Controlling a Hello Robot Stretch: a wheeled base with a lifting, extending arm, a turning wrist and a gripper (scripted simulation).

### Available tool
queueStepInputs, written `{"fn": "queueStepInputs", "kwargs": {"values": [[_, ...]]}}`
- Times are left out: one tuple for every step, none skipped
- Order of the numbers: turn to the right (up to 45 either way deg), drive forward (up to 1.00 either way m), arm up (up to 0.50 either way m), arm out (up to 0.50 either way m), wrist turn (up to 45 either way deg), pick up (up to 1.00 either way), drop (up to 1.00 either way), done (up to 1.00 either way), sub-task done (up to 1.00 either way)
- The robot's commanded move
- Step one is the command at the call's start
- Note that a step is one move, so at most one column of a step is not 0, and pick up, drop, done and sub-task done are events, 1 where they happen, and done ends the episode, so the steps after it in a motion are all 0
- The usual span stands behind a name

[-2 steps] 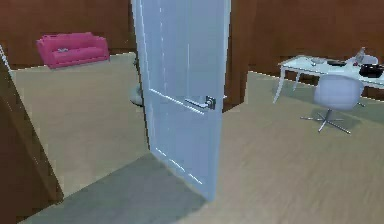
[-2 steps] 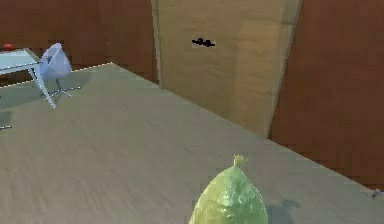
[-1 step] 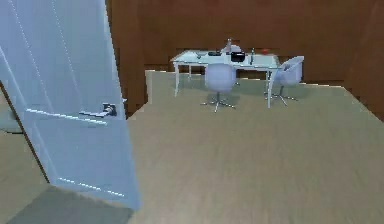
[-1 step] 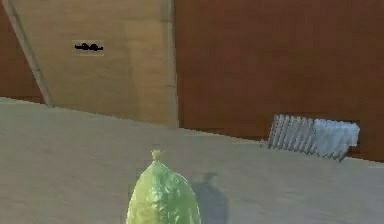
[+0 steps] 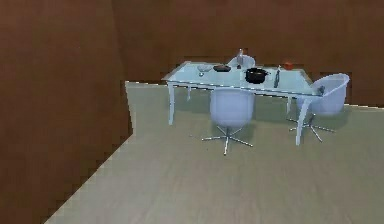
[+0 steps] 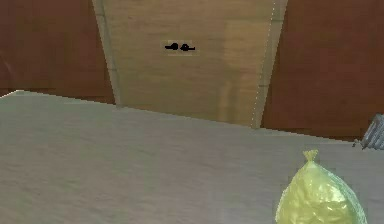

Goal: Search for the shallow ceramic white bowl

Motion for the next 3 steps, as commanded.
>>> {"fn": "queueStepInputs", "kwargs": {"values": [[9.0,0.00,0.00,0.00,0.0,0.00,0.00,0.00,0.00],[0.0,0.20,0.00,0.00,0.0,0.00,0.00,0.00,0.00],[-18.0,0.00,0.00,0.00,0.0,0.00,0.00,0.00,0.00]]}}
